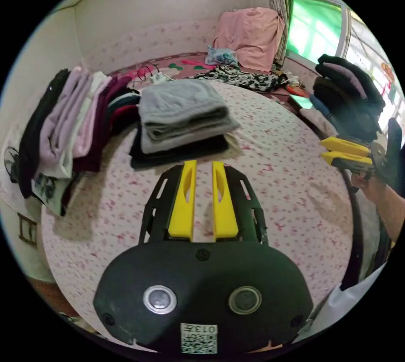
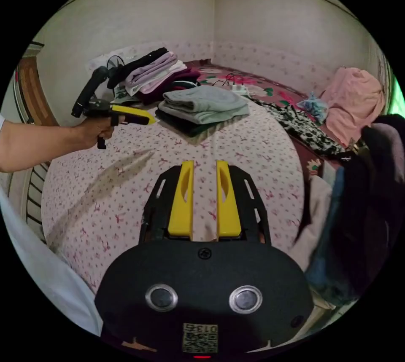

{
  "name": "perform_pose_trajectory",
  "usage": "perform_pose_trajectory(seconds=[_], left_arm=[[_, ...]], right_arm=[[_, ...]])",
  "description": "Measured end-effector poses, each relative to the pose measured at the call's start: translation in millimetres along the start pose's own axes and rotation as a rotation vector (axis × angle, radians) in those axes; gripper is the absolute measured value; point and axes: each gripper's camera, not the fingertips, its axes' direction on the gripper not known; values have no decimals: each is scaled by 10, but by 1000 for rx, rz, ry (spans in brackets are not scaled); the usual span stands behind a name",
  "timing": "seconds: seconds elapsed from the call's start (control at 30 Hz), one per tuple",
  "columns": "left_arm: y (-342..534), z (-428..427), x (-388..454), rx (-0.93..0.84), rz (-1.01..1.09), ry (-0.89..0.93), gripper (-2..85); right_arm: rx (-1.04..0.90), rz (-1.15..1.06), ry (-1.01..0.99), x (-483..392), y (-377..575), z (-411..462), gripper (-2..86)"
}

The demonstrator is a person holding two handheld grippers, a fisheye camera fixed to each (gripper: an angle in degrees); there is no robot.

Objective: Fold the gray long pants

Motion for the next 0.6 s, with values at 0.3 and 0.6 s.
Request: perform_pose_trajectory(seconds=[0.3, 0.6], left_arm=[[-788, -212, -557, 23, 431, -301, 141], [-1129, -763, -1107, -50, 463, -140, 43]], right_arm=[[-71, 57, -63, -333, -952, 1362, 123], [-140, 1, 57, -896, -1324, 1744, 46]])
